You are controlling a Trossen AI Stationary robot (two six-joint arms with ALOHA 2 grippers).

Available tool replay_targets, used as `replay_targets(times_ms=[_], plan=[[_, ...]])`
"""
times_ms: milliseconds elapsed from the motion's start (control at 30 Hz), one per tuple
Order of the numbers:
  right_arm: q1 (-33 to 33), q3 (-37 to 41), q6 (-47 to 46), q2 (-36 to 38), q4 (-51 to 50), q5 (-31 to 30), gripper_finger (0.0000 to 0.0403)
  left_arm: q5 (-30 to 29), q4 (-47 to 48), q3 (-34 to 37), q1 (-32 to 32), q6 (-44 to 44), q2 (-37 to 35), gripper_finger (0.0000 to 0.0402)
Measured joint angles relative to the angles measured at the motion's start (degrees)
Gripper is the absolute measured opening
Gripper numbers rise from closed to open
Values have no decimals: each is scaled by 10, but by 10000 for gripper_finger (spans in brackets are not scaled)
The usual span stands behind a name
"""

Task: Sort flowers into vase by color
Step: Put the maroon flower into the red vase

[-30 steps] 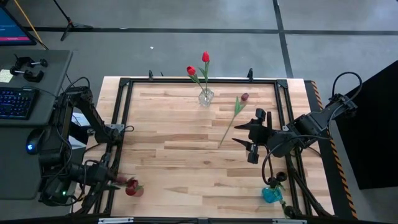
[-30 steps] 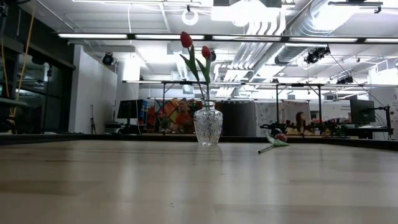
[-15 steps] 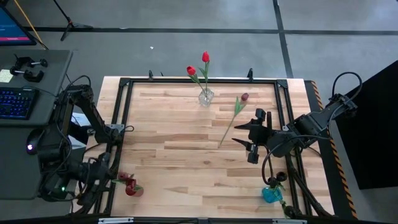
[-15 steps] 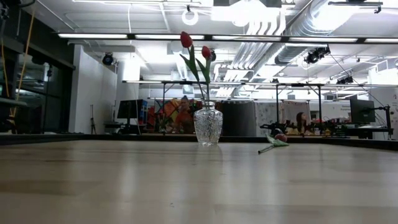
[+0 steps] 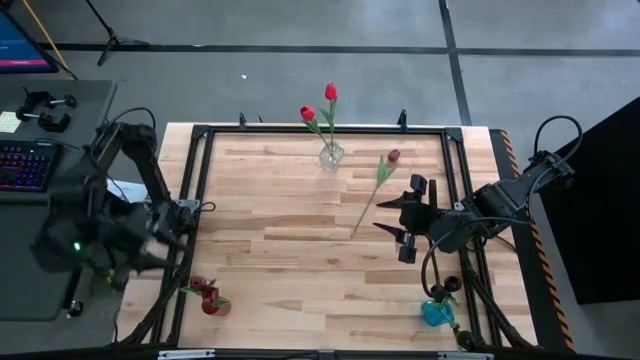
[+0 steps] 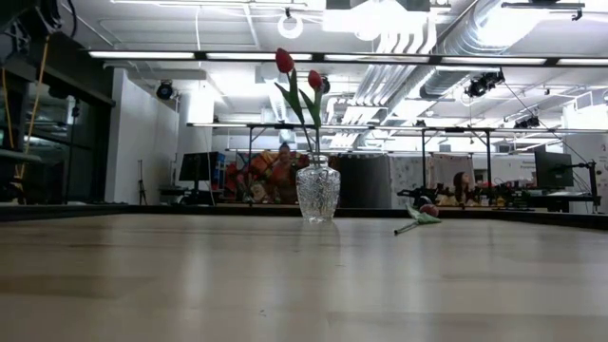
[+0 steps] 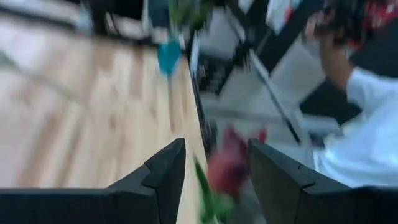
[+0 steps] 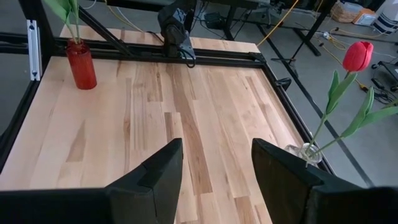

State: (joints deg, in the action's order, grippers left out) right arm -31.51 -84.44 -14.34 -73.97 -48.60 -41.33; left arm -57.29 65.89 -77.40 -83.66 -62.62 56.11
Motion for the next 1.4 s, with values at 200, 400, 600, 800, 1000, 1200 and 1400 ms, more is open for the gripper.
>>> replay_targets(times_ms=[200, 400, 600, 800, 1000, 1200, 1400], plan=[[0, 0, 7, 0, 0, 4, 181, -249, -1, -31, 5, 176, -12, 161], [0, 0, 17, 0, 0, 4, 181, -299, 53, -21, 122, 194, -15, 161], [2, 0, 40, 0, 0, -25, 181, -183, 46, 69, 332, 148, -38, 161], [18, 0, 42, 0, 0, -30, 181, -11, -223, 151, 515, 387, -45, 161], [35, 0, 33, 0, 0, -27, 181, 255, -566, 216, 688, 580, 0, 161], [45, 0, 12, 0, -1, -1, 181, 392, -704, 218, 799, 593, 139, 161], [45, 0, 11, 0, 0, 4, 181, 417, -872, 218, 844, 604, 303, 161]])
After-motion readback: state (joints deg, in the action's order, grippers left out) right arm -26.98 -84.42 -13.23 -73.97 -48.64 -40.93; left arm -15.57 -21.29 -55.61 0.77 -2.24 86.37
